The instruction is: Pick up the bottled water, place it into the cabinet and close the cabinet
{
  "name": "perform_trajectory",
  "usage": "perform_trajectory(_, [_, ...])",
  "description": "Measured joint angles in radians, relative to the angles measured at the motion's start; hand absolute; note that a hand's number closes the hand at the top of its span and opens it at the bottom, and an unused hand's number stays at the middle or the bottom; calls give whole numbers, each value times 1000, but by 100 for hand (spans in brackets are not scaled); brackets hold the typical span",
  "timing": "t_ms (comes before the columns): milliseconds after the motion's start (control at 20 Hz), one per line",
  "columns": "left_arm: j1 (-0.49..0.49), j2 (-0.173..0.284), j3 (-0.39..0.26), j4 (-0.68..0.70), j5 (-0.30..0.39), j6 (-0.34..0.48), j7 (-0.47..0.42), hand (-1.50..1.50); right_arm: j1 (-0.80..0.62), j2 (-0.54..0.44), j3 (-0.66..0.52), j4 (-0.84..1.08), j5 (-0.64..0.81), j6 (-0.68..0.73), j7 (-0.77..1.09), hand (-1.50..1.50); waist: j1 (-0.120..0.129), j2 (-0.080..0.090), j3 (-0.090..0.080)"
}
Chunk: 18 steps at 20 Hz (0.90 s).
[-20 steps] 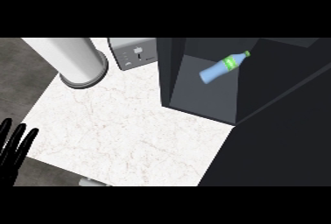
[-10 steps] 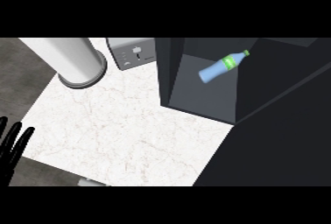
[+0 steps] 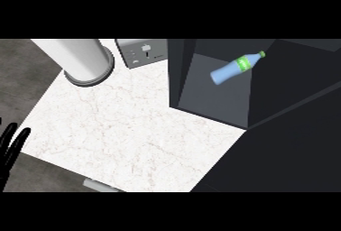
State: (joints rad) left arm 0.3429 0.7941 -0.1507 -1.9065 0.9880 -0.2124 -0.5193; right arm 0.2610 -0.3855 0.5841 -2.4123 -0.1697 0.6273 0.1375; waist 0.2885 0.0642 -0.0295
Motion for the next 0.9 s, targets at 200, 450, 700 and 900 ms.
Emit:
perform_trajectory(200, [-2,4,8,9,5,-11,0,-150,-19,31,3,37,-62,-16,25,150,-2,2,1])
perform_trajectory(450, [-4,6,14,17,13,-17,3,-150,-122,80,-17,105,-91,-49,106,150,-14,-3,4])
perform_trajectory(700, [-6,8,21,36,22,-24,7,-150,-279,114,-60,194,-85,-66,204,150,-24,-13,5])
perform_trajectory(900, [-7,10,28,47,31,-29,10,-150,-406,158,-71,281,-82,-83,281,150,-29,-17,8])
